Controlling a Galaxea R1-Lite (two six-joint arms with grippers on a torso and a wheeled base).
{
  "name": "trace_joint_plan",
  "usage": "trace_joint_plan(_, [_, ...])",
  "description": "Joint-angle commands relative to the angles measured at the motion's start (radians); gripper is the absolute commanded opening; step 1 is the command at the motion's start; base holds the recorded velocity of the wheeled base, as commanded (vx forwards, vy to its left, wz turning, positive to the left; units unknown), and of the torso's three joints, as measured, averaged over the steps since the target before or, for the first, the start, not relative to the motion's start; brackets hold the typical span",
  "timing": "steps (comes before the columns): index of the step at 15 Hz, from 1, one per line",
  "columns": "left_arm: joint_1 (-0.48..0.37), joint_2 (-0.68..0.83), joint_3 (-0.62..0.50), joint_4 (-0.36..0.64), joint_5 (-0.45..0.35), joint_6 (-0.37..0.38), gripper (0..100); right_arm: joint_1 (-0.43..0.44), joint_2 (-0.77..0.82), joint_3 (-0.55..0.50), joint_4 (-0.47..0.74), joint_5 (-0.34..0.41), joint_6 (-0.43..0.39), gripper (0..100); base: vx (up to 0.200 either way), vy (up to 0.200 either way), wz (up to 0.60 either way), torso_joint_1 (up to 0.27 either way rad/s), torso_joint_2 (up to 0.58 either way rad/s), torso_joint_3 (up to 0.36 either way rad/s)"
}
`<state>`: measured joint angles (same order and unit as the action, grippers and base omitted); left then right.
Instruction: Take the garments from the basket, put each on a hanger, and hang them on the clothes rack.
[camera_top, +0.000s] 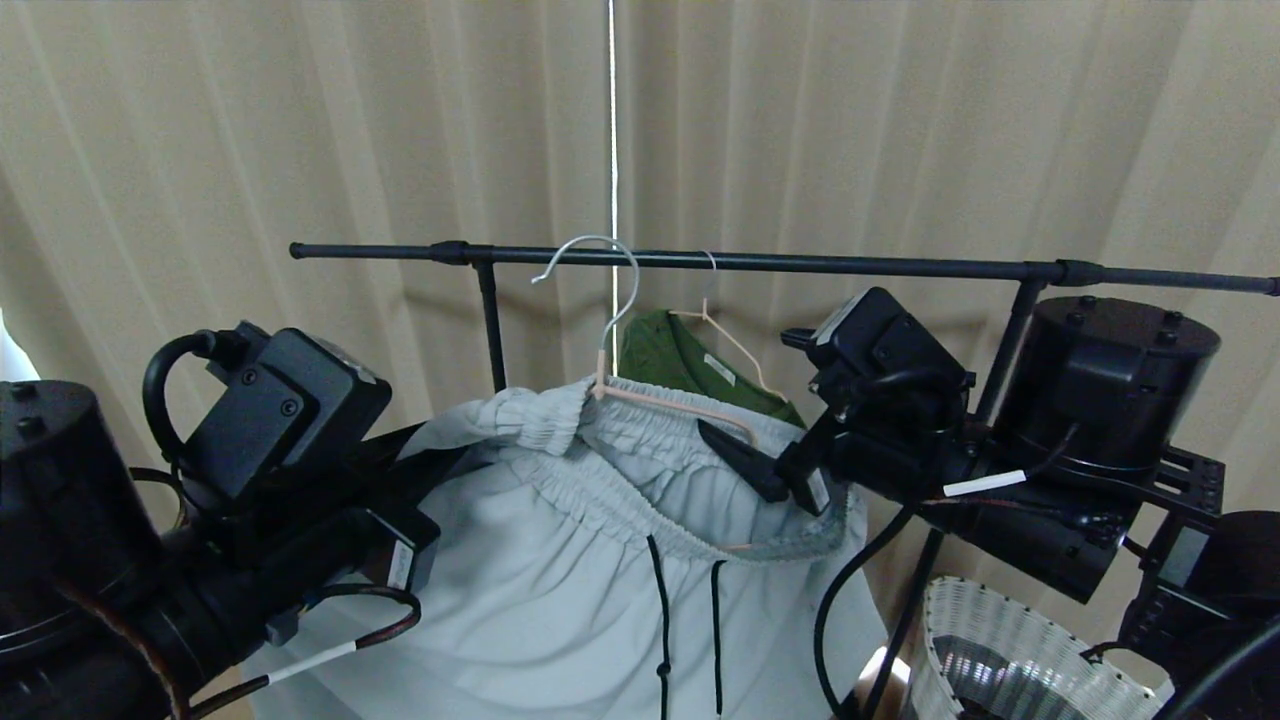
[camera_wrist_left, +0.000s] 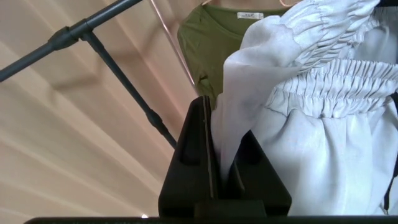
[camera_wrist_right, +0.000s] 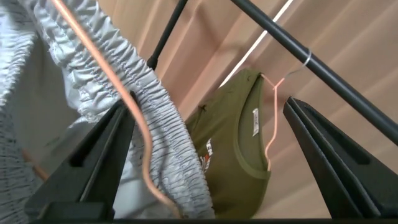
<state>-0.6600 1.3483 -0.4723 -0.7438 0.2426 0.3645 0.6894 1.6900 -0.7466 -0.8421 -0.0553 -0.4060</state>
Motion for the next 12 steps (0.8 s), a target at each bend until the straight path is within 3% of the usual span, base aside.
trace_joint_plan(1, [-0.013,-0.003,0.001,-0.002,0.000,0.001,0,0.001,-0.003,-0.002,0.000,0.000,-0.001,100,0.000,0.000,0.00,0.000,0.00,0.000])
trace_joint_plan(8, [-0.039,-0.008,0.003,-0.035,-0.006,0.004,0,0.006,0.007,-0.004,-0.002,0.002,-0.002,100,0.000,0.000,0.00,0.000,0.00,0.000])
trace_joint_plan(9, [-0.052,-0.008,0.003,-0.035,-0.006,0.004,0,0.006,0.007,-0.004,-0.002,0.002,-0.002,0,0.000,0.000,0.00,0.000,0.00,0.000])
trace_joint_plan(12, [-0.056,-0.008,0.003,-0.035,-0.006,0.004,0,0.006,0.007,-0.005,-0.002,0.002,-0.002,0,0.000,0.000,0.00,0.000,0.00,0.000])
